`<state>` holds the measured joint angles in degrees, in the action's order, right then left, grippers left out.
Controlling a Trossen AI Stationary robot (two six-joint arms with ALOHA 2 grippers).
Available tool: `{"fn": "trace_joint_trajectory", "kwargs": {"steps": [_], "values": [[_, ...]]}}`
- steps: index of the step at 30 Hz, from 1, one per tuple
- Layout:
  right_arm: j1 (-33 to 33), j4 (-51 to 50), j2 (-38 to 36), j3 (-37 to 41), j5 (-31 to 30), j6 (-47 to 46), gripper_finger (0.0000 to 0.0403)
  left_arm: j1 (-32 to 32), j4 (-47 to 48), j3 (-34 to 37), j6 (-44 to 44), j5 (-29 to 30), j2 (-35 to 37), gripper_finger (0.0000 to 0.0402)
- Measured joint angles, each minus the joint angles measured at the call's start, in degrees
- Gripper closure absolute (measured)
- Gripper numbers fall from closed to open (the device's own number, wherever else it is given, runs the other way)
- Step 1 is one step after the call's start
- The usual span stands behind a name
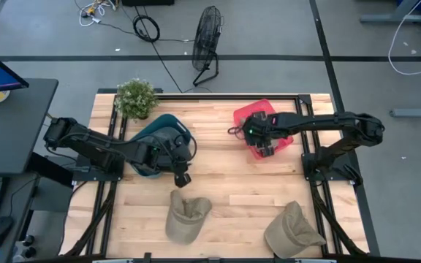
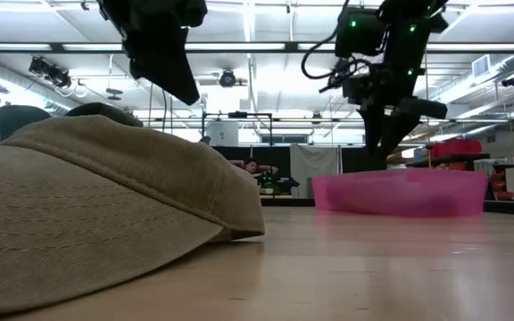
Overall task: Pick & Place hat
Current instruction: Put the left brown cap into the red bin
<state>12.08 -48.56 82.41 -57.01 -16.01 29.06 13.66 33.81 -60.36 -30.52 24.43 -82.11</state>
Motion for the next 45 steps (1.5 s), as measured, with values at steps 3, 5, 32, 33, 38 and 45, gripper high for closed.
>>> {"fn": "trace_joint_trajectory", "kwargs": {"steps": [3,5,32,33,38,45], "values": [[-4.7,1.1,0.0,0.0,0.0,-5.2,0.0216,0.9,-1.5,0.0,1.5,-4.6,0.0,0.0296],[-7.9,2.0,0.0,0.0,0.0,-8.1,0.0216,2.3,-3.5,0.0,4.7,-6.1,0.0,0.0296],[-28.6,27.5,0.0,0.0,12.5,-22.6,0.0218,13.7,-9.6,0.0,0.6,-21.9,-9.0,0.0204],[-28.6,27.4,0.0,0.0,12.5,-22.6,0.0218,14.2,-9.9,0.0,-0.5,-22.0,-9.6,0.0204],[-28.6,27.0,0.0,0.0,12.5,-22.6,0.0218,16.6,-10.2,0.0,-3.7,-22.4,-12.9,0.0204],[-28.6,27.1,0.0,0.0,12.4,-22.6,0.0218,18.8,-12.5,0.0,-4.2,-25.3,-15.7,0.0204]]}}
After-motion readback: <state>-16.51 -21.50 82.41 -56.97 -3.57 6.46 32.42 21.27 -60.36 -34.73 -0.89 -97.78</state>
